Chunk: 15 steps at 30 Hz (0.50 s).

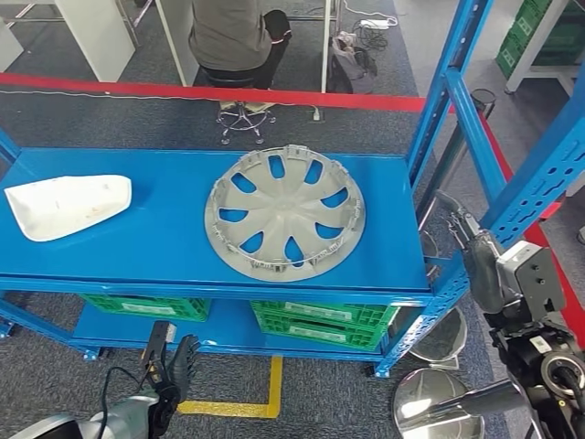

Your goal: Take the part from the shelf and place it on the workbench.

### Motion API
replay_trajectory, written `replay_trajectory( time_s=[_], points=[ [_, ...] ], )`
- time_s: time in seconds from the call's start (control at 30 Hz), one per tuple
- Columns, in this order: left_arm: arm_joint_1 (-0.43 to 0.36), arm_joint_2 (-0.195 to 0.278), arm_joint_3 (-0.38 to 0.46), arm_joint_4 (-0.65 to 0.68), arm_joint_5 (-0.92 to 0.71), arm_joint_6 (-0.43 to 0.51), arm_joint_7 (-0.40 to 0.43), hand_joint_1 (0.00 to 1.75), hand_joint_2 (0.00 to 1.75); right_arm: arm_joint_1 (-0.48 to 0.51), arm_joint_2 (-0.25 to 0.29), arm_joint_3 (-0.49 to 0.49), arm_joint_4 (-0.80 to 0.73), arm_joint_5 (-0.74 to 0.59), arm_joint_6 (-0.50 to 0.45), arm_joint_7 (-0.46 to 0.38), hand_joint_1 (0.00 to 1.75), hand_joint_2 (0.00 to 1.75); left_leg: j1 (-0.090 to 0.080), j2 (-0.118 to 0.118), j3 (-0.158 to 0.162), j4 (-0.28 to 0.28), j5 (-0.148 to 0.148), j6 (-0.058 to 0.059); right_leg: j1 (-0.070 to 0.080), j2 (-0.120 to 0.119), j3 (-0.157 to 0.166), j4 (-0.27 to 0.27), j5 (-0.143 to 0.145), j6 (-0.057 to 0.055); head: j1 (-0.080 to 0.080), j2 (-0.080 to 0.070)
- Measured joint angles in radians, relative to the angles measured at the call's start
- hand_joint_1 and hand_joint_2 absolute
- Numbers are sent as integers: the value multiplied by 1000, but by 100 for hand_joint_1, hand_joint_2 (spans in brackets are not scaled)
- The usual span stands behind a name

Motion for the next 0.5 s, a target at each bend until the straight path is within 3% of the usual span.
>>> replay_trajectory(
  time_s=[0.17, 0.27, 0.33, 0.4, 0.47, 0.5],
  points=[
    [-5, 0, 0, 0, -4, -2, 6, 0, 0, -41, 19, 11, 64, -14, 27, -20, 0, 0, 0, 0, 0, 1, -1, 0, 0, 0, 1, -1, 0, 1, 0, 0],
    [-9, 0, 0, 0, -7, -2, 8, 0, 0, -58, 31, 18, 101, -17, 33, -29, 0, 0, -3, -2, 1, -1, 0, 9, -3, -1, 3, -6, 3, 8, -1, 0],
    [-12, 0, 0, 0, -8, -2, 8, 0, 0, -67, 36, 19, 120, -17, 35, -32, 0, 0, 4, -1, 12, -20, 8, 14, -3, -3, -6, 8, -8, 12, 0, 0],
    [-13, -1, 0, 0, -9, -2, 9, 0, 0, -78, 38, 22, 140, -16, 37, -35, 0, 0, 9, -1, 23, -34, 15, 17, -5, -6, -46, 95, -57, 16, 3, 0],
    [-14, -1, 0, 0, -10, -2, 9, 0, 0, -84, 40, 28, 164, -15, 42, -39, 0, 0, 9, -4, 26, -36, 14, 18, -9, -6, -109, 235, -116, 21, 6, 0],
    [-14, -1, 0, 0, -11, -2, 10, 0, 0, -84, 42, 31, 177, -14, 45, -41, 0, 0, 10, -7, 27, -35, 13, 17, -12, -7, -130, 280, -126, 24, 6, 0]
  ],
)
